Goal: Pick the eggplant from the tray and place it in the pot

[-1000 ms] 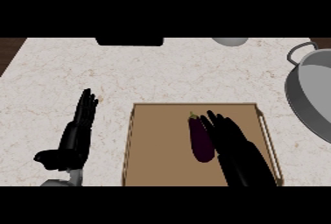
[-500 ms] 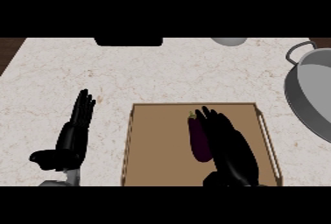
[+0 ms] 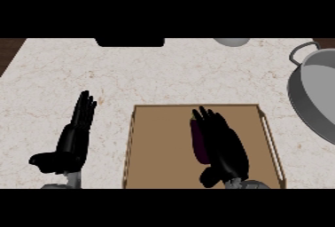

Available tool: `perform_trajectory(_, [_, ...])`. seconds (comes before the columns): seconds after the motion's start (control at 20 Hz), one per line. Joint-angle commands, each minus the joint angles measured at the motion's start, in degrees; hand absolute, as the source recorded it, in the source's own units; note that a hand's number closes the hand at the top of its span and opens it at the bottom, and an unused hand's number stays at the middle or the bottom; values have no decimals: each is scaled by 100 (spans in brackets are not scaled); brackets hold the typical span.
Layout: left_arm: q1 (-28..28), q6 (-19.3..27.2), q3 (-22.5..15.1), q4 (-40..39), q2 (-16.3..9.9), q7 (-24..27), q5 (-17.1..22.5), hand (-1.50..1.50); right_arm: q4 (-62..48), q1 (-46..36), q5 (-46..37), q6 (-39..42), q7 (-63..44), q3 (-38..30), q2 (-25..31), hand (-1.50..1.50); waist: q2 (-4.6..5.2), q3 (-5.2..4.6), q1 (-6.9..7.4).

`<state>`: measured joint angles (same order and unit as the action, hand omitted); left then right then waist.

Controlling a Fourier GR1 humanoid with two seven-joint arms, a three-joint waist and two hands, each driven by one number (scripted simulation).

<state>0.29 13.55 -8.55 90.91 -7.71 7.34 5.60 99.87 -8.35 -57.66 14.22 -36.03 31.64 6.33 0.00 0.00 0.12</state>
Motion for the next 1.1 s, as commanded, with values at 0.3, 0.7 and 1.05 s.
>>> perform_trajectory(0.3, [-227,-255,352,29,20,-274,-15,0,-638,166,-244,-396,1035,-349,138,150,0,1,-6])
perform_trajectory(0.7, [-57,-347,289,80,121,-141,-116,0,-1078,11,-1211,-1681,1165,-29,-369,150,-3,0,6])
perform_trajectory(1.05, [-106,-226,149,-97,346,-8,-293,0,-1500,-833,-735,-1165,407,-2072,-187,150,110,1,45])
